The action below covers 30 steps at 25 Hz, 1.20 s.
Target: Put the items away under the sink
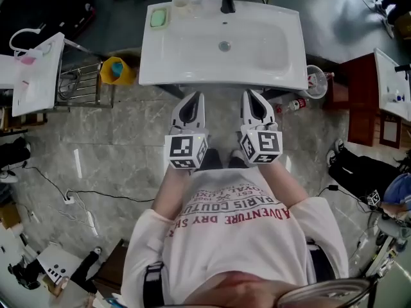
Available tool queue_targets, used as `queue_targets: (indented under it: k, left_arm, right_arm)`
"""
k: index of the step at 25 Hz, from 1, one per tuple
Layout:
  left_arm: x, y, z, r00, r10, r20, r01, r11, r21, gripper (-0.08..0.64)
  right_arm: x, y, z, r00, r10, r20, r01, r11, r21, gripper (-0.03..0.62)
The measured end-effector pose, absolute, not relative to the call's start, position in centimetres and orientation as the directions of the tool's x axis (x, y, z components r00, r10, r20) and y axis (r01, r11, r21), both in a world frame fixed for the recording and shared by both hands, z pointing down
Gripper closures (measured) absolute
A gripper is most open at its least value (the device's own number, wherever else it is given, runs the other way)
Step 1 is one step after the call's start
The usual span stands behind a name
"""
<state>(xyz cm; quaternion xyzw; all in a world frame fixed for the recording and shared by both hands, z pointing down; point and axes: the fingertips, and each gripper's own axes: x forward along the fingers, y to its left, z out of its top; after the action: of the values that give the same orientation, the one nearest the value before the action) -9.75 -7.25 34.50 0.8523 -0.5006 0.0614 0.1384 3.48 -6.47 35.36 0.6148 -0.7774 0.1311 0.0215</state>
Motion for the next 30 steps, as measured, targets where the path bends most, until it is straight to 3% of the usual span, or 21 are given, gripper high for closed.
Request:
queue_targets:
  k: [11, 30]
  left_arm:
    - [-9.1, -7.8, 26.0, 0.523, -0.84, 0.147, -0.851, -0.506, 0.141, 0.537]
    - [-8.7, -8.3, 23.9, 0.535, -0.835, 0.125, -0.844, -0.523, 0.118, 0.537]
  right_arm:
    - [4.2, -5.8, 25.1, -0.188, -0.981, 0.048, -0.981, 0.185, -0.065, 0.568]
    - [4.8, -6.6, 23.4, -0.222, -0.973, 0.06, -0.975, 0.22, -0.03, 0.568]
